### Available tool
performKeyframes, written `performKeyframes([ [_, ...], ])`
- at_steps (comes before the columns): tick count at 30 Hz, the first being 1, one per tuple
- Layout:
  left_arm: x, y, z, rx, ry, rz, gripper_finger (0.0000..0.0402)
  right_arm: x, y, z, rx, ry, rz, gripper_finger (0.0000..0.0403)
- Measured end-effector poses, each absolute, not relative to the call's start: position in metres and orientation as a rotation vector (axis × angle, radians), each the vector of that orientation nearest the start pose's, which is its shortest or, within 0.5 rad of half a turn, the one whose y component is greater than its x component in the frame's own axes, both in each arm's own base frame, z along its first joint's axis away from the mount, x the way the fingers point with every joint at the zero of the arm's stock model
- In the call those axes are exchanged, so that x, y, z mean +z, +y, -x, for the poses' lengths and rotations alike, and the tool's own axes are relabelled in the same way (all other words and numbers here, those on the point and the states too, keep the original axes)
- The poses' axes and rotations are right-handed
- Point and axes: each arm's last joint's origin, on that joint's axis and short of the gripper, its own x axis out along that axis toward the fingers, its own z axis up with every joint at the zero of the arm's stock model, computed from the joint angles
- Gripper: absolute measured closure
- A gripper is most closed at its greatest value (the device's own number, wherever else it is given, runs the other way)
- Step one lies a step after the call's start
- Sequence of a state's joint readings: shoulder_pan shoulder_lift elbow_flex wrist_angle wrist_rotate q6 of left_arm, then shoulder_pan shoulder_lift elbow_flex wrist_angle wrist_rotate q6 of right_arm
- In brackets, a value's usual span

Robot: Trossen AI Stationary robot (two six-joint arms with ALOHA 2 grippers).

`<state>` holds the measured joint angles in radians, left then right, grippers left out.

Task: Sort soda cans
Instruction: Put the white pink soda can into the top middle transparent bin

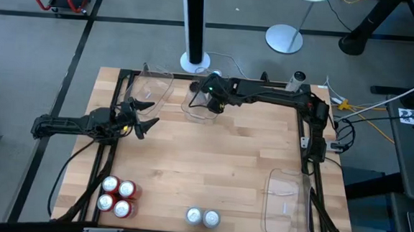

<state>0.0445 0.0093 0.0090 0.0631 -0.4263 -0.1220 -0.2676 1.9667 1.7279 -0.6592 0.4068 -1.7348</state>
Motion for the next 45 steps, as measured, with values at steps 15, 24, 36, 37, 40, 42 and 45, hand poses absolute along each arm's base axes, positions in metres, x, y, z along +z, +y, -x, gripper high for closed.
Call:
performKeyframes([
  [15, 0.172, 0.016, -0.094, 0.466, -0.090, 0.130, 0.0027, 0.274, -0.126, -0.415, 0.311, 1.204, 1.570, 0.0093],
  [24, 0.172, 0.016, -0.094, 0.467, -0.090, 0.130, 0.0027, 0.274, -0.125, -0.415, 0.296, 1.205, 1.549, 0.0093],
  [36, 0.172, 0.016, -0.094, 0.466, -0.091, 0.132, 0.0027, 0.304, -0.107, -0.389, 0.293, 1.213, 1.451, 0.0093],
  [37, 0.172, 0.016, -0.094, 0.466, -0.091, 0.132, 0.0027, 0.309, -0.105, -0.385, 0.289, 1.213, 1.432, 0.0093],
  [40, 0.172, 0.016, -0.094, 0.466, -0.091, 0.133, 0.0027, 0.324, -0.096, -0.369, 0.282, 1.220, 1.376, 0.0093],
  [42, 0.172, 0.016, -0.094, 0.465, -0.092, 0.135, 0.0027, 0.332, -0.093, -0.357, 0.278, 1.240, 1.334, 0.0093],
  [45, 0.172, 0.016, -0.094, 0.464, -0.092, 0.138, 0.0027, 0.344, -0.088, -0.340, 0.256, 1.278, 1.269, 0.0093],
])
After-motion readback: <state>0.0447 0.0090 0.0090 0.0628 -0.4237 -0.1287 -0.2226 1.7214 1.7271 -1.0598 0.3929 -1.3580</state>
